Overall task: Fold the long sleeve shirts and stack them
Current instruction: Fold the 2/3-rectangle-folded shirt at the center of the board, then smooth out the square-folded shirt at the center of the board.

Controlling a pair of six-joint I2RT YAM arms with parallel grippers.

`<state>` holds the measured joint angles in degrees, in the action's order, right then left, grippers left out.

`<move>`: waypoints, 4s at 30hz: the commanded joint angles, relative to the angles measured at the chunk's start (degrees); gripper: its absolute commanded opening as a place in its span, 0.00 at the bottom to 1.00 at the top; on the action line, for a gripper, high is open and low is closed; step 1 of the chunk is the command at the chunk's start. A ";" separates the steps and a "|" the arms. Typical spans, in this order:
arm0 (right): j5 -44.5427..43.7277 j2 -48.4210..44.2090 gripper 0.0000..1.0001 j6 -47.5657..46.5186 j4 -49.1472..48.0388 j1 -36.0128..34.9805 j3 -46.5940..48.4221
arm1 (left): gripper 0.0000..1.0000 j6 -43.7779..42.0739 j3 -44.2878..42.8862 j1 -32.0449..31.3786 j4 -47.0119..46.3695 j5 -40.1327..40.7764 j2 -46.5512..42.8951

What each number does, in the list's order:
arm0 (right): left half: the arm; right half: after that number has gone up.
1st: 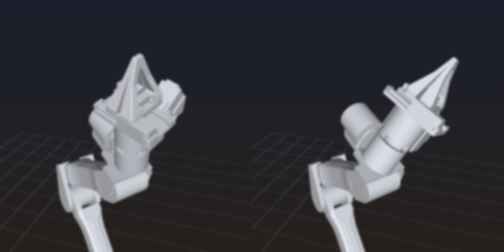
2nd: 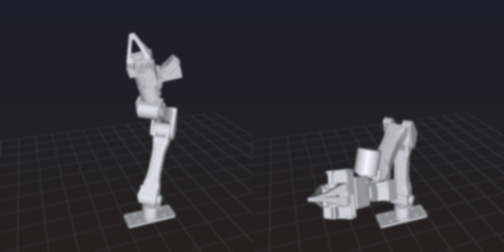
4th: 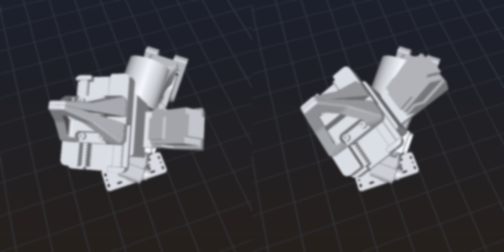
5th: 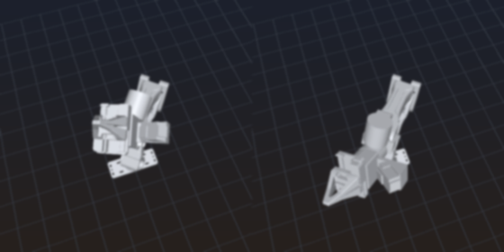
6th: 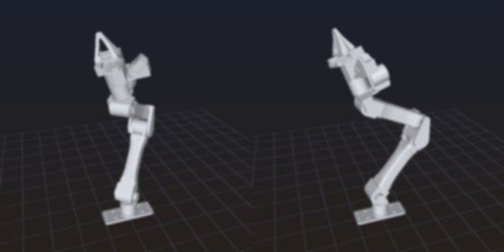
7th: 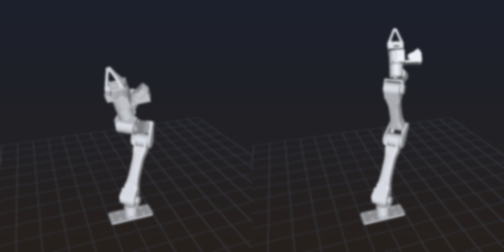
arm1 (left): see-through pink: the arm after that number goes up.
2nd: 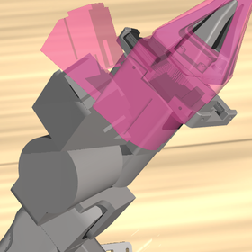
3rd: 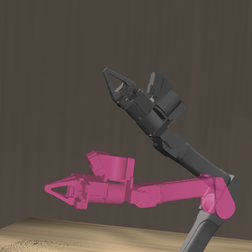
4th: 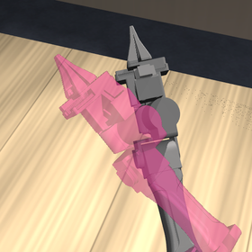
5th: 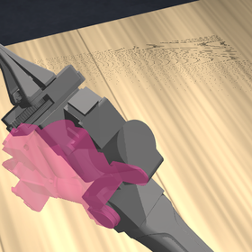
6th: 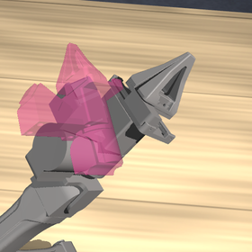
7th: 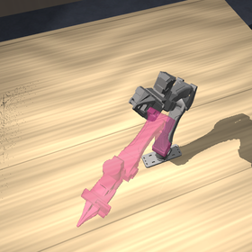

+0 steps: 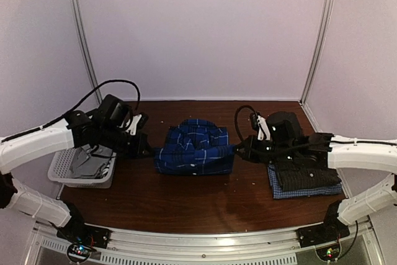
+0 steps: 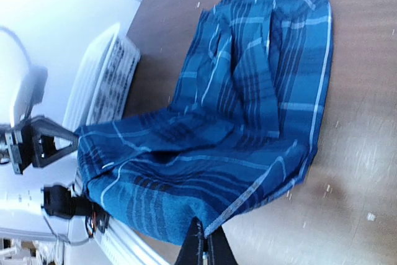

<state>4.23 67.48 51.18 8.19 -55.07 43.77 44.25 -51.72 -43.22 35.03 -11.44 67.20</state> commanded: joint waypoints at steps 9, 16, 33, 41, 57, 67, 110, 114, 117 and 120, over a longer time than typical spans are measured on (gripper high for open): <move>16.13 47.95 0.00 -10.77 -11.09 24.94 34.12 | 0.00 -14.30 -40.90 22.35 -7.08 -9.48 55.12; 17.70 63.69 0.00 -8.64 -7.94 26.21 46.96 | 0.00 -11.47 -48.42 22.23 -8.83 -13.02 68.22; 9.07 32.00 0.00 -9.62 -13.41 15.95 9.39 | 0.00 0.03 2.13 10.27 -23.64 -3.60 23.39; 6.30 24.34 0.00 -9.51 -14.76 15.69 3.07 | 0.00 -0.92 5.58 10.26 -25.86 -3.95 19.06; 5.14 30.22 0.00 -11.25 -13.55 18.51 7.32 | 0.00 -4.31 -5.23 13.41 -25.83 -2.37 30.54; 0.74 28.08 0.19 -10.38 -10.95 19.21 8.00 | 0.48 -9.63 -11.95 14.39 -23.06 -1.54 31.67; 1.02 51.28 0.49 -18.59 5.14 12.75 38.28 | 0.21 -12.08 -40.30 8.76 -6.40 6.28 54.60; -0.12 47.25 0.50 -19.32 7.47 13.26 37.63 | 0.23 -12.65 -39.87 9.49 -4.19 6.68 50.40; -0.55 42.58 0.51 -18.98 6.27 13.17 34.57 | 0.24 -11.74 -35.04 8.88 -5.39 5.98 45.77; -1.57 38.76 0.51 -18.46 5.44 12.77 31.40 | 0.25 -10.69 -29.33 7.49 -7.52 6.22 41.81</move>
<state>4.89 112.53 32.75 13.89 -42.22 78.28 33.08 -86.30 -34.06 29.19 -6.11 115.18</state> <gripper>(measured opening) 0.511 0.248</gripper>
